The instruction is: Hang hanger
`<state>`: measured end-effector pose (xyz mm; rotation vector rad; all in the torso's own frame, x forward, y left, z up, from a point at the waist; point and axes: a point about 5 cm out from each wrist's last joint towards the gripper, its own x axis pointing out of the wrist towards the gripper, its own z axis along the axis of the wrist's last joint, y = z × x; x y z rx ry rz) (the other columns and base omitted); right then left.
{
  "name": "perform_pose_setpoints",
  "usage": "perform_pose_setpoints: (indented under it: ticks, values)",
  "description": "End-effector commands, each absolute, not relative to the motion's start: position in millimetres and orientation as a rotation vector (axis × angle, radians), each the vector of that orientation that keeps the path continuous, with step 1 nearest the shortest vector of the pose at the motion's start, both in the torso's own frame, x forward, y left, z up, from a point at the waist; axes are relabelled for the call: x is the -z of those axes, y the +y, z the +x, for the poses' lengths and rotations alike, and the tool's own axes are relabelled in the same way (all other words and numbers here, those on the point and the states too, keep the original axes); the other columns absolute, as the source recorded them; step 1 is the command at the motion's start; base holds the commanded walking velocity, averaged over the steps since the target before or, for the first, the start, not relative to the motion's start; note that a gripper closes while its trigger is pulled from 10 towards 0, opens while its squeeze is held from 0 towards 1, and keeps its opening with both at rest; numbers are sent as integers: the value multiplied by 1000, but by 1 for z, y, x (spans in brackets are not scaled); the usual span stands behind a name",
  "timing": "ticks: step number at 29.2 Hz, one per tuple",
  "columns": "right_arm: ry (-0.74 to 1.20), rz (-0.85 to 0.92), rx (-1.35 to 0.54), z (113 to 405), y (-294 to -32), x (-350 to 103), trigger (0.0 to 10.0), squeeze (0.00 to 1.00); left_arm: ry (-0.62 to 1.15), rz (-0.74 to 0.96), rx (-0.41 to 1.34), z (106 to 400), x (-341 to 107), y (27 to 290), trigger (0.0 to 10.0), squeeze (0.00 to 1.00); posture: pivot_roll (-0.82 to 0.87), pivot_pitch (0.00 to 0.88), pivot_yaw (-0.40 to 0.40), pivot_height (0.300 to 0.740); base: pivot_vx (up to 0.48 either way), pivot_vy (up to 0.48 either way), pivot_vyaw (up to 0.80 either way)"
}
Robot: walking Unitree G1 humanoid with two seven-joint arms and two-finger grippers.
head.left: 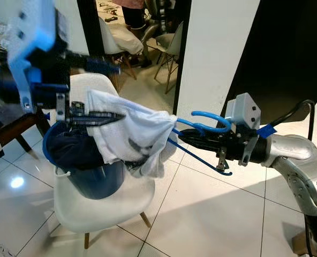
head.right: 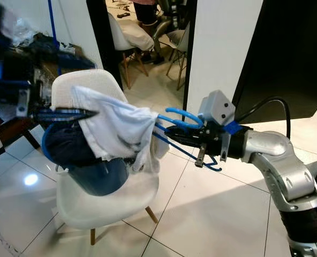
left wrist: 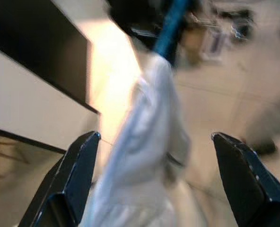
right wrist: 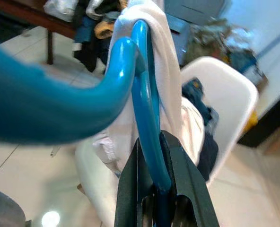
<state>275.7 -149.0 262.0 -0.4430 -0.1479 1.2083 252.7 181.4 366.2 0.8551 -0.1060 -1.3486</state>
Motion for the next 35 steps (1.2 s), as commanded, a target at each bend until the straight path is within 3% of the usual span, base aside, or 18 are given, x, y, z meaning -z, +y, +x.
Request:
perform_pose_setpoints:
  ticks: [1, 5, 12, 13, 35]
  values:
    - [-192, -477, -1251, 271, -142, -268, 10000, 0, -45, 901, 1365, 253, -364, 185, 10000, 0, 53, 0, 32, 740, 0, 0, 0]
    - [-215, -485, -1311, 265, -129, -269, 10000, 0, 112, 1027, 1373, 270, -339, 186, 10000, 0, 43, 0, 38, 740, 0, 0, 0]
    - [-217, -485, -1345, 260, -123, -267, 10000, 0, 96, 1089, 1330, 287, -334, 182, 10000, 0, 37, 0, 43, 740, 0, 0, 0]
    - [-218, -482, -1347, 260, -122, -266, 10000, 0, 100, 1080, 1337, 288, -334, 182, 0, 0, 35, 0, 43, 740, 0, 0, 0]
    - [-192, -483, -1372, 257, -116, -259, 10000, 0, 83, 1092, 1429, 287, -334, 179, 0, 0, 36, 0, 39, 740, 0, 0, 0]
